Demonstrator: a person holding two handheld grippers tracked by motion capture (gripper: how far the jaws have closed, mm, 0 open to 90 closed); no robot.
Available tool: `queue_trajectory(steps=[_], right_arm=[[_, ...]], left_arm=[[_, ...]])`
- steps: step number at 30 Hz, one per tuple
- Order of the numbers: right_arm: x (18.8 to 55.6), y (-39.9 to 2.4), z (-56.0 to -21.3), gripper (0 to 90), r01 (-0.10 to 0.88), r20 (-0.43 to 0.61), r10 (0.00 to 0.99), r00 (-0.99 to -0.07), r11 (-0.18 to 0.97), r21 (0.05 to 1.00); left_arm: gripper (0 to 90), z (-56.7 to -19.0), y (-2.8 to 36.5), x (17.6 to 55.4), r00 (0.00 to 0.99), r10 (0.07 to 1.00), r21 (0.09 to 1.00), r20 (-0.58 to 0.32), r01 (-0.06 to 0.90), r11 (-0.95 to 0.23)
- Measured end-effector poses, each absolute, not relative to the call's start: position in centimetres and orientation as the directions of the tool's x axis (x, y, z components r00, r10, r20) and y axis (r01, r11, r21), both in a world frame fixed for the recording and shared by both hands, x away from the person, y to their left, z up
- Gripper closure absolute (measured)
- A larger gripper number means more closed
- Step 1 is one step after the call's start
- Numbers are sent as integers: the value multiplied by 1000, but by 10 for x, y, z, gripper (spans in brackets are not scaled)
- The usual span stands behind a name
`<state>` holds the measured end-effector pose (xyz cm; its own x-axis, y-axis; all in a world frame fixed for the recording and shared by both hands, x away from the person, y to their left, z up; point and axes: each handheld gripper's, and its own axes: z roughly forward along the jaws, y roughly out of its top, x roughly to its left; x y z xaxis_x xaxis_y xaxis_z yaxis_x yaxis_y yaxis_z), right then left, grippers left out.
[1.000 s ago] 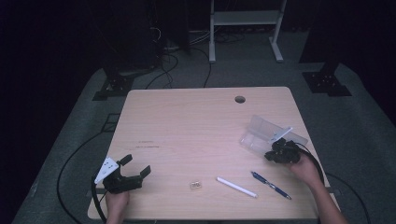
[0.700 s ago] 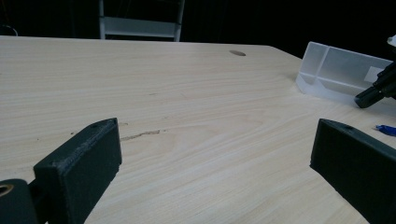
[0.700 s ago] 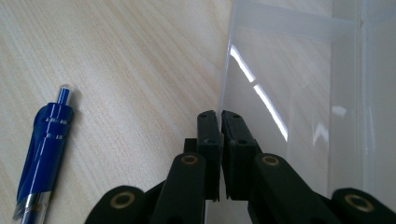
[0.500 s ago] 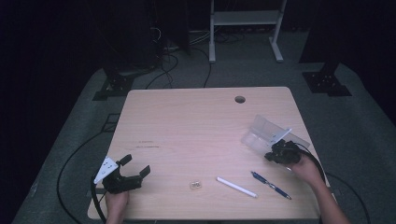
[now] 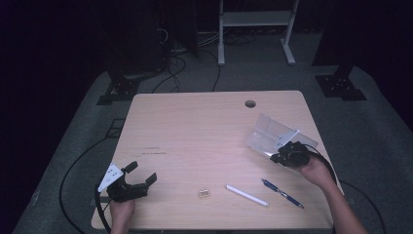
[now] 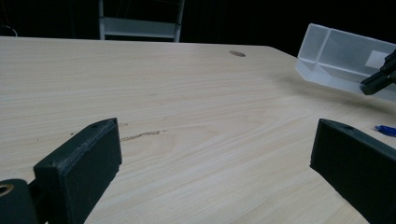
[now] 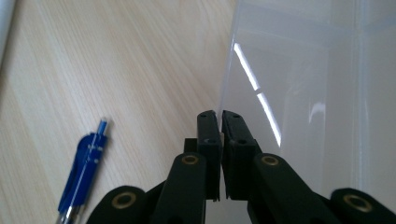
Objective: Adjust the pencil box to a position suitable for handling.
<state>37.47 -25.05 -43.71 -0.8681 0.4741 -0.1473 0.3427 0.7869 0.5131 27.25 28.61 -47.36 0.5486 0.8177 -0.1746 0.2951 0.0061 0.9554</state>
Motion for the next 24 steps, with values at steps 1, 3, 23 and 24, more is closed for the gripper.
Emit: queue_trajectory(steps=[1, 3, 23, 24], right_arm=[[375, -248, -435, 864, 331, -151, 464, -873, 791, 516], [375, -244, -433, 863, 326, -152, 460, -875, 791, 518], [379, -169, -425, 862, 169, -162, 297, -941, 827, 536], [379, -169, -425, 862, 169, -162, 297, -941, 827, 536]], left_arm=[[11, -474, 286, 273, 549, 817, 955, -173, 295, 3], [11, -473, 286, 272, 549, 818, 955, -173, 296, 3], [11, -473, 286, 272, 550, 815, 956, -183, 292, 17], [11, -473, 286, 272, 550, 815, 956, -183, 292, 17]])
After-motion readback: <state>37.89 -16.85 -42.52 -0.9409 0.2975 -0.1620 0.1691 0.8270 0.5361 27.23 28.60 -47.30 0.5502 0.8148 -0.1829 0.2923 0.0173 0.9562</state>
